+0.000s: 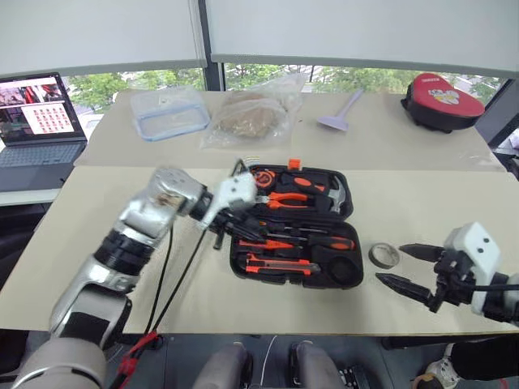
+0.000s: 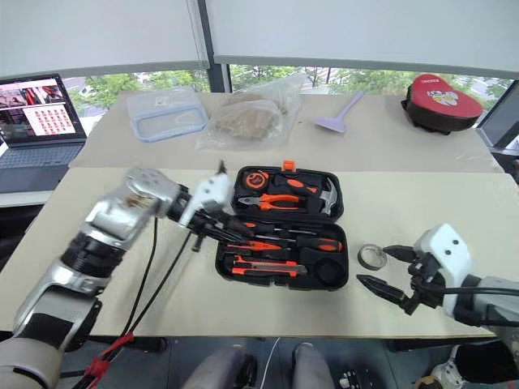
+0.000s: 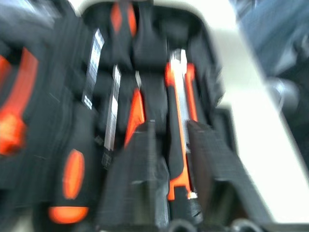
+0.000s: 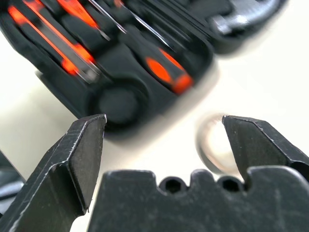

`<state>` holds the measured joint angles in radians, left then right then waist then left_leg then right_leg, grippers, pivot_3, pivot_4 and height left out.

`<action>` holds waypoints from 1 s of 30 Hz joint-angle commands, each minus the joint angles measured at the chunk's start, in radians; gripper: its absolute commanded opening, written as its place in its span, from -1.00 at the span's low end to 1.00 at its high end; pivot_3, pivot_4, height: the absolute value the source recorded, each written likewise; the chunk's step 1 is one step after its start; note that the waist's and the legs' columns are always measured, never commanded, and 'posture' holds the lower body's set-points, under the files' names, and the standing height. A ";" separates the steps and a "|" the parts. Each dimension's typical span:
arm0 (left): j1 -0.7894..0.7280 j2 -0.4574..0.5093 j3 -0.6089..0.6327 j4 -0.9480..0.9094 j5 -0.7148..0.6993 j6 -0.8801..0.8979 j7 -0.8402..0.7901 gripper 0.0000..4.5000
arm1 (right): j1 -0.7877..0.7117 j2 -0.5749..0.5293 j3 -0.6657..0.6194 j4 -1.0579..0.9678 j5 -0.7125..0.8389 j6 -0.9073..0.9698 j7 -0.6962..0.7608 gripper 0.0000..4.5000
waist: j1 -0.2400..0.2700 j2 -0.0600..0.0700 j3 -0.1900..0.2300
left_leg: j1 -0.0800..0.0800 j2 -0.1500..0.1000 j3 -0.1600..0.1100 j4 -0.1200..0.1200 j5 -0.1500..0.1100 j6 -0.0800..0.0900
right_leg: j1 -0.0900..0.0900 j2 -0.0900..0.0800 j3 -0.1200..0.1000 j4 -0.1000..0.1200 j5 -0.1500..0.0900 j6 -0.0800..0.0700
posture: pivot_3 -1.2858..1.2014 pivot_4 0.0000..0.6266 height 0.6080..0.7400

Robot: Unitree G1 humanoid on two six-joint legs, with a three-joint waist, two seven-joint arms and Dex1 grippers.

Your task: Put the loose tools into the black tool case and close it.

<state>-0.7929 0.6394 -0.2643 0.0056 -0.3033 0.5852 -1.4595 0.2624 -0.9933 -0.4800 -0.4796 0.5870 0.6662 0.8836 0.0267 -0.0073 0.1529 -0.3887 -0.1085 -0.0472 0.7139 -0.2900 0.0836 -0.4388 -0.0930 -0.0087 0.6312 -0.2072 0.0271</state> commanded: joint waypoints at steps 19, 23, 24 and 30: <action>0.191 0.041 0.189 -0.300 -0.236 0.068 0.186 1.00 | -0.309 0.034 0.422 0.304 -0.270 -0.147 0.057 0.07 | -0.004 0.000 0.000 | 0.000 0.000 0.000 0.000 0.000 -0.001 | 0.000 0.000 0.000 0.000 0.000 0.000 | 0.03 -0.52 0.72; 0.189 0.025 0.207 -0.314 -0.283 0.075 0.197 1.00 | -0.319 0.059 0.402 0.326 -0.276 -0.167 0.047 -0.56 | -0.007 0.000 0.000 | 0.000 0.000 0.000 0.000 0.000 -0.001 | 0.000 0.000 0.000 -0.001 0.000 0.000 | 0.03 -0.52 0.72; 0.188 0.032 0.203 -0.315 -0.286 0.075 0.191 1.00 | -0.319 0.061 0.384 0.325 -0.263 -0.164 0.051 -0.74 | -0.007 0.000 0.000 | 0.000 0.000 0.000 0.000 0.000 -0.001 | 0.000 0.000 0.000 0.000 0.000 0.000 | 0.03 -0.52 0.72; 0.185 0.054 0.191 -0.300 -0.299 0.072 0.173 1.00 | -0.323 0.069 0.262 0.204 -0.101 -0.134 0.128 -0.99 | -0.009 0.001 0.000 | 0.000 0.000 0.000 0.000 0.000 -0.001 | 0.000 0.000 0.000 0.000 0.000 0.000 | 0.03 -0.52 0.72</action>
<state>-0.5977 0.6831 -0.0894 -0.2773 -0.5831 0.6691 -1.2782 -0.0510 -0.9175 -0.1575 -0.1893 0.4149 0.5202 0.9810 0.0180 -0.0067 0.1533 -0.3889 -0.1090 -0.0476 0.7137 -0.2898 0.0827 -0.4389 -0.0932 -0.0085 0.6307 -0.2071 0.0269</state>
